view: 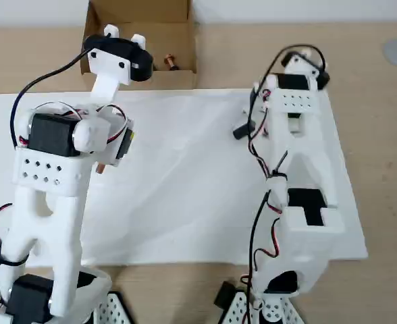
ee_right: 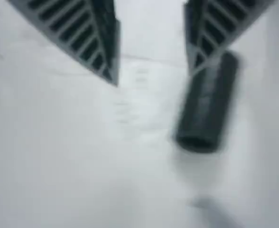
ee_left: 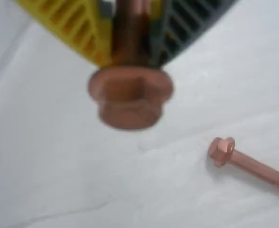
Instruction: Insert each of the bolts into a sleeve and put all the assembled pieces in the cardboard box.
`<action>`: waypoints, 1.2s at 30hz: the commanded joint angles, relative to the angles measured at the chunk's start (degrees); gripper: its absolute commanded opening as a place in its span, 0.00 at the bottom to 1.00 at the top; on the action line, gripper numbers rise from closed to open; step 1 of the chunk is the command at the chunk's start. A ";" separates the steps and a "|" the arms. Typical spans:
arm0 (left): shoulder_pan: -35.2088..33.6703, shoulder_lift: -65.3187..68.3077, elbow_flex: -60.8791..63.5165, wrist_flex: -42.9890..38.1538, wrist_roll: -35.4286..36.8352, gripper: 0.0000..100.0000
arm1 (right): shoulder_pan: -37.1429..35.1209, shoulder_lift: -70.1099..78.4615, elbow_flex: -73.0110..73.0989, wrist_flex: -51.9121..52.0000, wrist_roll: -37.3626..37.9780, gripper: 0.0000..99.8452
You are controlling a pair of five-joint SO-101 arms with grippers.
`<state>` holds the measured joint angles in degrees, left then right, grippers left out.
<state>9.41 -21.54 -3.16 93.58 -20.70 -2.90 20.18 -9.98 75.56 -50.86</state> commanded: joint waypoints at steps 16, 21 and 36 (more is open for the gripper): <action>-0.35 -0.48 3.08 -5.19 -0.62 0.01 | -2.86 31.52 -39.25 9.05 1.58 0.13; -0.35 -0.48 2.99 -5.98 -1.76 0.01 | -3.12 37.67 -47.60 15.47 1.67 0.13; -0.35 -0.22 2.99 -5.89 -1.76 0.01 | -8.04 42.33 -62.99 26.02 6.86 0.13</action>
<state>9.41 -21.54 0.26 88.75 -22.11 -9.67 62.99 -69.41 100.44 -44.62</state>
